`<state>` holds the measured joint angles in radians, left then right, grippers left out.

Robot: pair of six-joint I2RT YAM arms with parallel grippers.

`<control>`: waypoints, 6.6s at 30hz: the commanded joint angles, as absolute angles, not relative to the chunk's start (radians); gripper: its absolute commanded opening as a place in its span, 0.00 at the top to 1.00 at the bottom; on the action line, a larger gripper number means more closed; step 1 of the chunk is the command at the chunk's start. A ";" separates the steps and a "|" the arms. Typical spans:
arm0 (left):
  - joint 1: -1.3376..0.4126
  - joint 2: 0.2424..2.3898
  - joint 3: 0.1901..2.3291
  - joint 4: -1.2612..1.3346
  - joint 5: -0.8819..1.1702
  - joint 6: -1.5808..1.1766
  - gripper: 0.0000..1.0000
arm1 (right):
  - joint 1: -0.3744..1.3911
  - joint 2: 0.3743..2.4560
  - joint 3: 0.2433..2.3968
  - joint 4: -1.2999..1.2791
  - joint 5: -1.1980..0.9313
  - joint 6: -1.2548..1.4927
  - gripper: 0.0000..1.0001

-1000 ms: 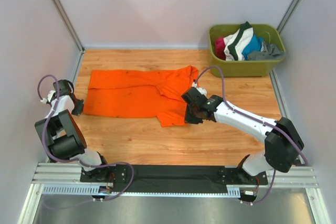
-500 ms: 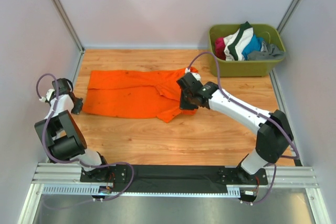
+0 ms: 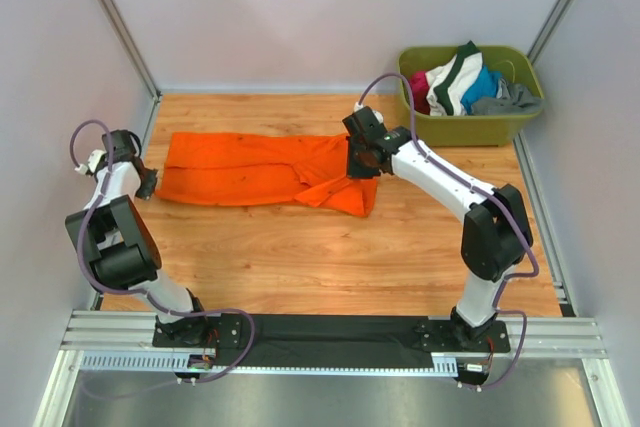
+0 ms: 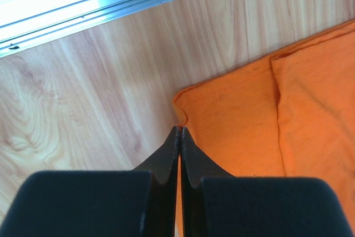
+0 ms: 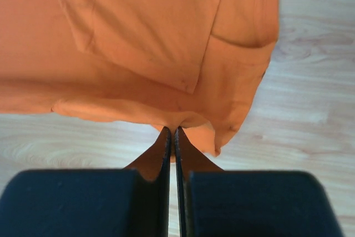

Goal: Fold and stack the t-shirts
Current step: Fold the tshirt

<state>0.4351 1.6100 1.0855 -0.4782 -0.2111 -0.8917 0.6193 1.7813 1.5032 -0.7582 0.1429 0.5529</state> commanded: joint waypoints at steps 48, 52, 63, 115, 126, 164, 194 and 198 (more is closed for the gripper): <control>0.302 1.947 1.520 -0.549 -0.413 -0.897 1.00 | 0.469 2.149 1.865 -0.660 0.124 0.370 1.00; 0.288 1.976 1.540 -0.554 -0.416 -0.900 1.00 | 0.468 2.152 1.862 -0.655 0.126 0.379 1.00; 0.276 2.029 1.589 -0.589 -0.452 -0.905 1.00 | 0.446 2.174 1.865 -0.650 0.153 0.379 1.00; 0.224 1.761 1.411 -0.532 -0.179 -0.948 0.11 | 0.469 1.945 1.723 -0.552 -0.060 0.592 0.00; 0.224 1.914 1.457 -0.546 -0.167 -1.072 0.09 | 0.476 2.023 1.769 -0.586 -0.046 0.637 0.00; 0.164 1.958 1.668 -0.249 -0.061 -0.743 0.08 | 0.480 2.069 1.784 -0.568 -0.115 0.664 0.01; 0.074 2.054 1.611 -0.578 0.015 -0.431 0.11 | 0.511 2.198 1.663 -0.468 -0.002 0.825 0.07; 0.078 2.102 1.614 -0.592 0.035 -0.469 0.12 | 0.511 2.221 1.707 -0.489 -0.002 0.793 0.07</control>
<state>0.0727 2.0956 1.5990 -0.5739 0.0097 -0.4374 0.5091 2.1818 1.6669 -0.4740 -0.0341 0.8276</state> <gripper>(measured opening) 0.880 0.926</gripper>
